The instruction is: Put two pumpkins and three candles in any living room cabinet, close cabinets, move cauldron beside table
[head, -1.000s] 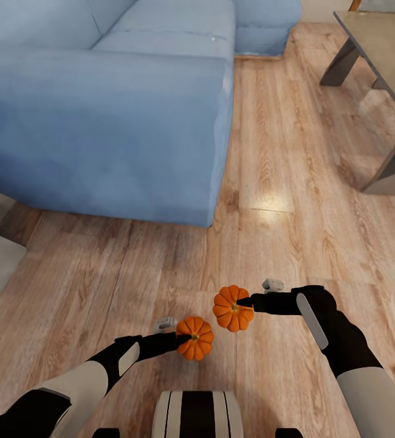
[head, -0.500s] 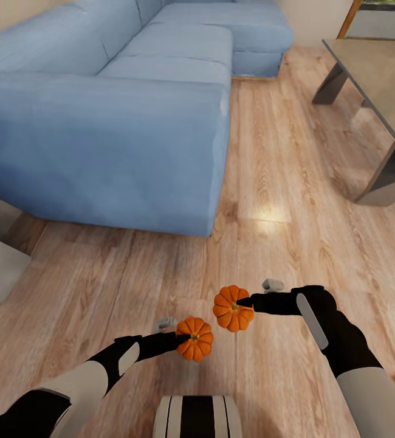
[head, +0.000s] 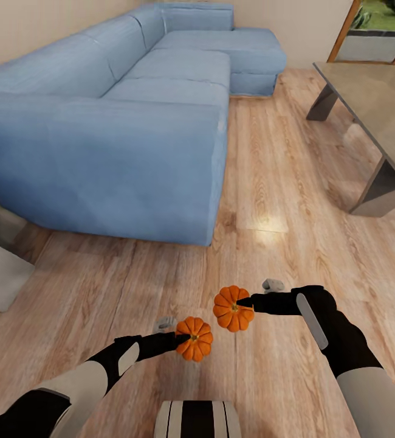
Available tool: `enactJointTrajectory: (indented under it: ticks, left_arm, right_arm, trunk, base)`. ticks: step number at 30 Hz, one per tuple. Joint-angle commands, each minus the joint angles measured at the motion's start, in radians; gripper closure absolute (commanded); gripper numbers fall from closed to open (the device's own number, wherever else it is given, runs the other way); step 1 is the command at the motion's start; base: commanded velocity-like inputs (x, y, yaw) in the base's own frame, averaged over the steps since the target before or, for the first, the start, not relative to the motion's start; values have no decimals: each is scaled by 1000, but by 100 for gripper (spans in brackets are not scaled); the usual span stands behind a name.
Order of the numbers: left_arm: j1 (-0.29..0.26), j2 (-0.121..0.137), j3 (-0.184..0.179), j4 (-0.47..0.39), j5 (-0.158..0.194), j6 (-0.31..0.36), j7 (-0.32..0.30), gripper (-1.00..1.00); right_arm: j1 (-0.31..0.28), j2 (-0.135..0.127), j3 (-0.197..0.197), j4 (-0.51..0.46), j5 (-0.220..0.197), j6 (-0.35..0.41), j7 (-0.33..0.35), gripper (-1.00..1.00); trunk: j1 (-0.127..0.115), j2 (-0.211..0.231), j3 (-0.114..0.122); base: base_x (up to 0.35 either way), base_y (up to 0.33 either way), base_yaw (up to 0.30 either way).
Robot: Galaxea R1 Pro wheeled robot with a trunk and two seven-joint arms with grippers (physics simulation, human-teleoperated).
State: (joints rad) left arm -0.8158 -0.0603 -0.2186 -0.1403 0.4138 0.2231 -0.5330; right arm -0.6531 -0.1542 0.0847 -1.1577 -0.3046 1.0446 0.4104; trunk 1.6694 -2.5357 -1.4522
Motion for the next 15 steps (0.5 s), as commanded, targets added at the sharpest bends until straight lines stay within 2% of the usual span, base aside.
enactJointTrajectory:
  ticks: [1,6,9,15]
  left_arm:
    - [0,0,-5,-1,10,8,-1,100]
    - [0,3,-2,-1,10,22,9,100]
    - [0,5,-1,-1,10,41,64,100]
    - [0,6,1,-2,10,48,85,100]
  right_arm:
    - [0,-1,1,0,5,3,7,100]
    - [-1,-1,-2,4,8,3,2,100]
    - [-1,-1,-3,12,11,3,-2,100]
    - [-1,-1,-4,14,12,3,-3,100]
  trunk:
    - [-1,0,3]
    - [-3,1,26]
    - [-4,2,40]
    - [-7,3,69]
  base:
    - [0,0,-6]
    - [0,0,-134]
    - [0,0,-198]
    - [0,0,-207]
